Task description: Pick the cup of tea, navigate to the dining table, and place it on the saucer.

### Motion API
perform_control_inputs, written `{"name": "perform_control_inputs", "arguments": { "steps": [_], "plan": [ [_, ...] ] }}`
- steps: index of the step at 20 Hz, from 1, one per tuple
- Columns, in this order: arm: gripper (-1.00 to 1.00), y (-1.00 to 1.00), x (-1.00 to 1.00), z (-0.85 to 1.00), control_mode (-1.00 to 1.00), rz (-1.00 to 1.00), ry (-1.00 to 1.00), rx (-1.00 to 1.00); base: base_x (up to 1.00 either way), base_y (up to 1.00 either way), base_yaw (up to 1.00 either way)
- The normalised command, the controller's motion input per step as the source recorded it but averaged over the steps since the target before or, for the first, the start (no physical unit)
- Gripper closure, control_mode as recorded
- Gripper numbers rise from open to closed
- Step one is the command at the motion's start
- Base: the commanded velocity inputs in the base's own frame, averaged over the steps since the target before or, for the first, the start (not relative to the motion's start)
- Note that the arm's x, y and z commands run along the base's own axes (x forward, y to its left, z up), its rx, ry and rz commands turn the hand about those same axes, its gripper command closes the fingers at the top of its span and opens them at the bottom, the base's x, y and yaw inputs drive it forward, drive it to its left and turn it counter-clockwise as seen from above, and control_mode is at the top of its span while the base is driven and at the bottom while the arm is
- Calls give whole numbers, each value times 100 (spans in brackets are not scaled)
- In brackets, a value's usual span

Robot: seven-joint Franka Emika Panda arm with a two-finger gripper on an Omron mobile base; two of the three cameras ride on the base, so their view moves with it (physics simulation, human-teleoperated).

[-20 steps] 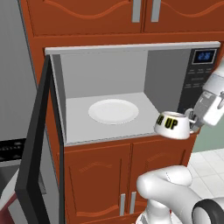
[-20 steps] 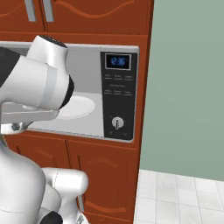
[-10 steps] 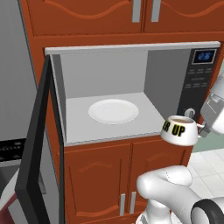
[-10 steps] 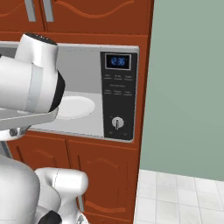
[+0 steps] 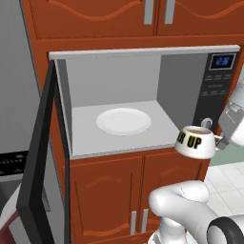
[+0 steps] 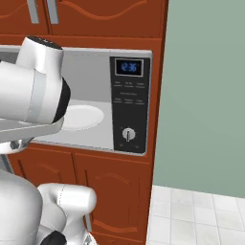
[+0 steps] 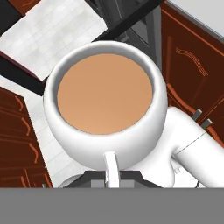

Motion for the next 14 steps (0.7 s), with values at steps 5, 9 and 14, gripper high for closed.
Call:
{"name": "perform_control_inputs", "arguments": {
  "steps": [5,9,14],
  "plan": [
    [100,0,-3,0,100,0,0,0,-19,0,0],
    [100,0,0,0,100,0,0,0,-67,-2,0],
    [100,0,0,0,100,0,0,0,-50,-4,-18]
  ]
}}
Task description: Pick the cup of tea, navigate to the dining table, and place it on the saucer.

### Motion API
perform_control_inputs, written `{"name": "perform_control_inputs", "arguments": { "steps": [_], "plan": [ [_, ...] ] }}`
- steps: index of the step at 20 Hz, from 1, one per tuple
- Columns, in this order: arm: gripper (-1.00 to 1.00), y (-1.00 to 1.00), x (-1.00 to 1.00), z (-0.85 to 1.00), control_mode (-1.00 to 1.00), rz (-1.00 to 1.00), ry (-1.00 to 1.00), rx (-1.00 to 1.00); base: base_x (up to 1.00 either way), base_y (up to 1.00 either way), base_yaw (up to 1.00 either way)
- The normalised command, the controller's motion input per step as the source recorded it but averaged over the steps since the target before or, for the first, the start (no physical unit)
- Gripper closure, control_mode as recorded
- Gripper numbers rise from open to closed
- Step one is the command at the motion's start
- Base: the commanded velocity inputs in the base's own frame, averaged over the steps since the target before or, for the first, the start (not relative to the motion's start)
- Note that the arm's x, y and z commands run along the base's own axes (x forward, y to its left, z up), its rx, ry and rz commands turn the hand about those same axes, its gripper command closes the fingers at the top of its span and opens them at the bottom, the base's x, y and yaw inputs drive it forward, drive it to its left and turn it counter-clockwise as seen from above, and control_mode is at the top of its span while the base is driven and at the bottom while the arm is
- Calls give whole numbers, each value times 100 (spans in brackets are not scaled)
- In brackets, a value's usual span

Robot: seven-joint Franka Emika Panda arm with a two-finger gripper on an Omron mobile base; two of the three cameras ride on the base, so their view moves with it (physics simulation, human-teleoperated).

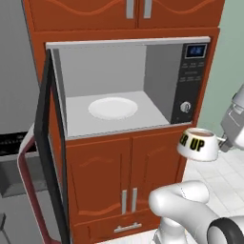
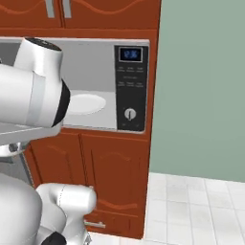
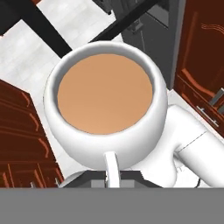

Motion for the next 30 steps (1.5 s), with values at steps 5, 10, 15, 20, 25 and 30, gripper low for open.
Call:
{"name": "perform_control_inputs", "arguments": {
  "steps": [5,10,15,20,25,30],
  "plan": [
    [100,0,0,0,100,0,0,0,-8,0,-44],
    [100,0,0,0,100,0,0,0,0,-5,-69],
    [100,0,0,0,100,0,0,0,0,-2,-82],
    [100,0,0,0,100,0,0,0,0,0,-86],
    [100,0,0,0,100,0,0,0,0,0,-89],
    [100,0,0,0,100,0,0,0,0,0,-88]
  ]
}}
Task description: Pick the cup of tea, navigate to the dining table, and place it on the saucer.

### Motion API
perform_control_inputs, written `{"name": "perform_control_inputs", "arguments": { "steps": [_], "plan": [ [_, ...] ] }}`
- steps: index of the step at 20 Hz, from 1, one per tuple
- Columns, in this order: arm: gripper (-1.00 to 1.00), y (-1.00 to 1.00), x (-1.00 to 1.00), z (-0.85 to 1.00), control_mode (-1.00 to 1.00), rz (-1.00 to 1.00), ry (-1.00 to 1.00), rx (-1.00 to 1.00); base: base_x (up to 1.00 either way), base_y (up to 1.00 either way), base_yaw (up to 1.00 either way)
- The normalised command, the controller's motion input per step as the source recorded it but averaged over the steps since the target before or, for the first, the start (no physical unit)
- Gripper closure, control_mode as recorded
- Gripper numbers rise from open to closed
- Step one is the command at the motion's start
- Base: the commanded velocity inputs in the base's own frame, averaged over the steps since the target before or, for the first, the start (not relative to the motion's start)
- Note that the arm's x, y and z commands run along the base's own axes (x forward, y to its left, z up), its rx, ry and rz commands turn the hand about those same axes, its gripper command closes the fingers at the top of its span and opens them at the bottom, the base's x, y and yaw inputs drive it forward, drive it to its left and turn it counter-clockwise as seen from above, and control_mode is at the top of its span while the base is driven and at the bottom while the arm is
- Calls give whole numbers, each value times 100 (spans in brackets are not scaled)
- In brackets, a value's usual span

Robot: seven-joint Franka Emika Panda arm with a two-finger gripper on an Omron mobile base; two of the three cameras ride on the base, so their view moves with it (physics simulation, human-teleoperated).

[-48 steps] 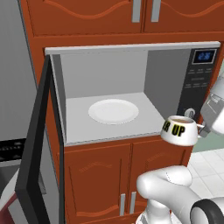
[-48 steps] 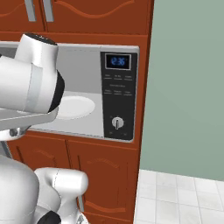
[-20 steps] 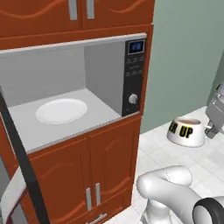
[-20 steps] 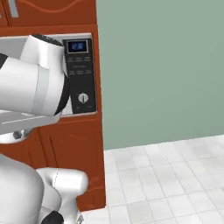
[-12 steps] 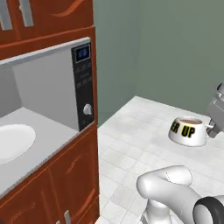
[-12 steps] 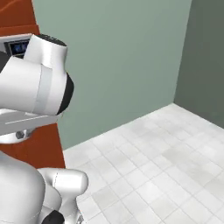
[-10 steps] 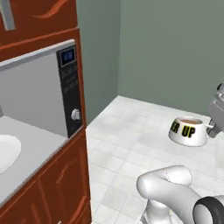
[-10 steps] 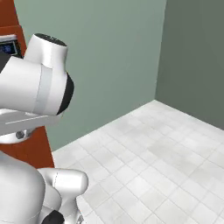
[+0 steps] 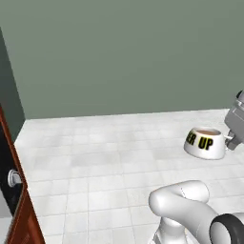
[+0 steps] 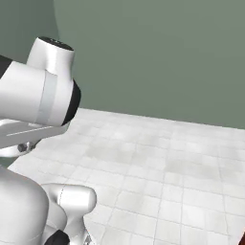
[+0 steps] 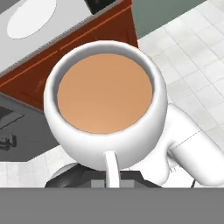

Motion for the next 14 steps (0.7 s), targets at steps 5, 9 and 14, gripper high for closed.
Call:
{"name": "perform_control_inputs", "arguments": {
  "steps": [5,9,14],
  "plan": [
    [100,0,0,0,100,0,0,0,1,0,-86],
    [100,0,0,0,100,0,0,0,2,0,-84],
    [100,0,0,0,100,0,0,0,14,4,-83]
  ]
}}
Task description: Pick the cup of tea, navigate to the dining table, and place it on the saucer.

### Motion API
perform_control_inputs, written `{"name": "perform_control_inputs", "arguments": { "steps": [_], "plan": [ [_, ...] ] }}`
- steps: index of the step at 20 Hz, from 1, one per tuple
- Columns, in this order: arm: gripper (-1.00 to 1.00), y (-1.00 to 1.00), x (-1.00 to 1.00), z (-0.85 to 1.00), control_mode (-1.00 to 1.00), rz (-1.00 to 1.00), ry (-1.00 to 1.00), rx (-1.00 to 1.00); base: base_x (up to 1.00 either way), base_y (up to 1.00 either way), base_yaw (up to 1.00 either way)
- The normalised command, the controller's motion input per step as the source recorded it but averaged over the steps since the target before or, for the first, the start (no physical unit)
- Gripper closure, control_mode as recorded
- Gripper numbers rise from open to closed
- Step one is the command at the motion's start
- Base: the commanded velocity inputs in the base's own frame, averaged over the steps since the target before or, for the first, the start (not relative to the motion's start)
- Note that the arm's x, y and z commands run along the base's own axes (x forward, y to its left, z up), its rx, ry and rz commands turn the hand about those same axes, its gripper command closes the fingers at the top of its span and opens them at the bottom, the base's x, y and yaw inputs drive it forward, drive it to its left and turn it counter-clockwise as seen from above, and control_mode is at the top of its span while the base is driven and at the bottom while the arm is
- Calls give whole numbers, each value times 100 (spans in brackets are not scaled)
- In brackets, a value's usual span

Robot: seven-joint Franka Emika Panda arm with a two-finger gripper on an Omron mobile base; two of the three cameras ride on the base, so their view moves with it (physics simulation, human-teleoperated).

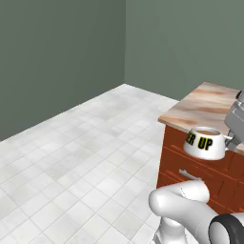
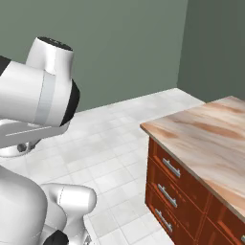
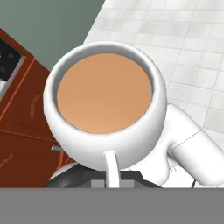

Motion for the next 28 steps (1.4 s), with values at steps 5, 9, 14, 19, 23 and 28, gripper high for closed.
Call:
{"name": "perform_control_inputs", "arguments": {
  "steps": [5,9,14,19,23,28],
  "plan": [
    [100,0,0,0,100,0,0,0,22,6,-81],
    [100,0,0,0,100,0,0,0,30,14,-80],
    [100,0,0,0,100,0,0,0,43,23,-73],
    [100,0,0,0,100,0,0,0,47,38,-52],
    [100,0,0,0,100,0,0,0,38,46,-42],
    [100,0,0,0,100,0,0,0,23,86,-24]
  ]
}}
